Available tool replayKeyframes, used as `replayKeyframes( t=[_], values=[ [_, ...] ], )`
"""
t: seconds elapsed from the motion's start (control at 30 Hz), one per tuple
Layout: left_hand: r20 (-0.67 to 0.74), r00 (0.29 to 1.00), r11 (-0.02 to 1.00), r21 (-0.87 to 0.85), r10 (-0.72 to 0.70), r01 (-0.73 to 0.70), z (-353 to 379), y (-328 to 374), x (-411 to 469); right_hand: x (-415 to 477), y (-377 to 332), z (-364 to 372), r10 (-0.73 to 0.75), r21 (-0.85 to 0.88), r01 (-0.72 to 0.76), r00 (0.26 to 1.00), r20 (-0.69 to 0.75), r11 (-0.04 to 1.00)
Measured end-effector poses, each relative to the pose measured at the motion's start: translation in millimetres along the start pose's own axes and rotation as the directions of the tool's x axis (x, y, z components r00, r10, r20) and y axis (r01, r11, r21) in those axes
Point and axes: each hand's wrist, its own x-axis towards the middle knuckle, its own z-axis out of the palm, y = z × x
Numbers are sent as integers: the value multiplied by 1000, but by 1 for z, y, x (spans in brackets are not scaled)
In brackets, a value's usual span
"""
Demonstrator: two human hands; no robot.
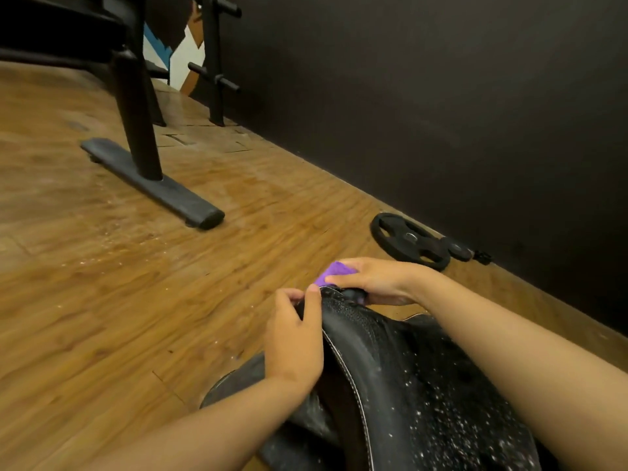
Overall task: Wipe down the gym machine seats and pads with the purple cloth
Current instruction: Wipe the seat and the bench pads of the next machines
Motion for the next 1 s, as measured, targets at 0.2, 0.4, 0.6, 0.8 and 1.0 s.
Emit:
replayKeyframes(
  t=[0.2,0.4,0.6,0.8,1.0],
  values=[
    [21,1000,1000,25,0,-1,-2,3,-3,-17,12,-10,41,-23,-40,998,40,999],
    [13,1000,1000,26,13,-13,-2,2,-2,11,-19,8,-71,-19,71,997,10,997],
    [12,998,997,48,55,-56,-1,-3,1,0,7,-9,77,-25,-75,993,86,997],
    [79,974,969,108,214,-222,-3,-4,5,-8,18,-29,191,-190,-164,972,134,968],
    [123,967,965,107,224,-238,-5,-8,9,-26,39,-64,278,-433,-232,959,46,871]
  ],
)
